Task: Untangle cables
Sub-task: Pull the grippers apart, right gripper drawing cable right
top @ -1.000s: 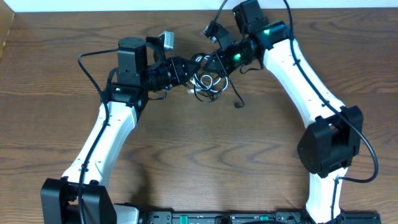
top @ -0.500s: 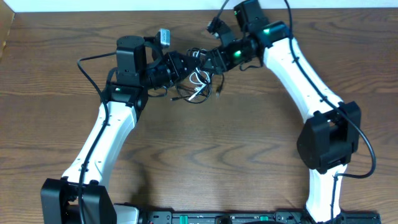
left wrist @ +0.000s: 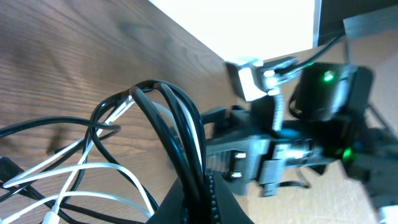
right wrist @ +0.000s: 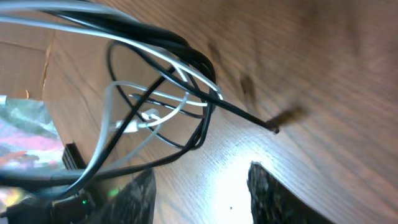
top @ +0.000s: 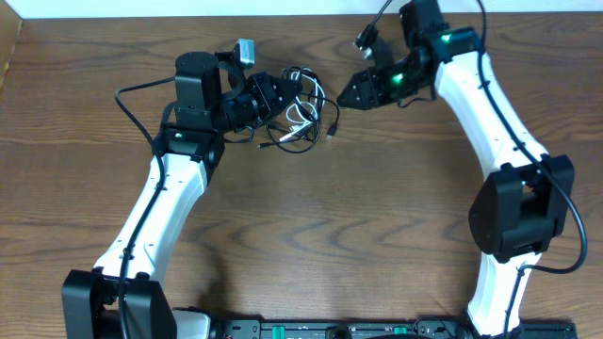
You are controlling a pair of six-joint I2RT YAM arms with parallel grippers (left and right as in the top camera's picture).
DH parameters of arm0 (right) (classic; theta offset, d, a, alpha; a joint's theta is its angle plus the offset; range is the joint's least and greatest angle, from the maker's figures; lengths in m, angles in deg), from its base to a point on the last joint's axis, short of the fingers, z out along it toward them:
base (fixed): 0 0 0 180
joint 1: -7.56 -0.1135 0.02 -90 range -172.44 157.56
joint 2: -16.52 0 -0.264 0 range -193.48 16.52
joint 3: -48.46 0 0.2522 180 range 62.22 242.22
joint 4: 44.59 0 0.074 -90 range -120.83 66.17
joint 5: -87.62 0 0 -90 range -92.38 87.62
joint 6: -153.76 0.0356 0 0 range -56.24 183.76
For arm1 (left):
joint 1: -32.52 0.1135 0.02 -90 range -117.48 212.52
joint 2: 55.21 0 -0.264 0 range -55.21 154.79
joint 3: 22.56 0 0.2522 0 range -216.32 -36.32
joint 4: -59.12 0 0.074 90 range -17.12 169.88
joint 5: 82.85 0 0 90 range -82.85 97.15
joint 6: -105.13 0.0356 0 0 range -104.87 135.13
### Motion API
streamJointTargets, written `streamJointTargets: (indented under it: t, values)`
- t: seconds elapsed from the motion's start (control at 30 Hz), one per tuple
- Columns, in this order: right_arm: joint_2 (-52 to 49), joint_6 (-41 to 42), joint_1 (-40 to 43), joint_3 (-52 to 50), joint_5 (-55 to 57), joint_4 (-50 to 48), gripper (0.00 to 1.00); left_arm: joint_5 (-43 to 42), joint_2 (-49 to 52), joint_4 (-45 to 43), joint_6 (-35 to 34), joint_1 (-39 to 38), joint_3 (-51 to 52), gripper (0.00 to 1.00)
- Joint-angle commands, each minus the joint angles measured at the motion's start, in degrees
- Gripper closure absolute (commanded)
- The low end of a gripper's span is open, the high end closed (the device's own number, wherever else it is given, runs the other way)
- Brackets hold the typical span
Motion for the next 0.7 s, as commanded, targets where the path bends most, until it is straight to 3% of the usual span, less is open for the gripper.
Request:
streamJointTargets:
  t: [0.0,0.27,0.37,0.47,0.67]
  values:
    - [1.5,7.6,-3.0,-5.6,0.0,-4.6,0.57,0.5,-1.0,-0.5,-2.0,0.3,-0.4,0.93]
    - [1.5,18.6,-7.9,-12.4,10.1,-17.4,0.60,0.5,-1.0,-0.5,-4.3,0.3,-0.4,0.93]
    - [1.5,22.3,-9.4,-13.0,17.2,-18.7,0.73,0.4,-1.0,-0.5,-4.4,0.3,-0.4,0.92]
    - [1.5,24.5,-10.6,-13.4,23.8,-18.7,0.80,0.4,-1.0,-0.6,-4.4,0.3,-0.4,0.93]
    - [1.5,25.0,-12.2,-15.1,29.6,-18.7,0.77,0.5,-1.0,-1.8,-5.0,0.3,-0.4,0.92]
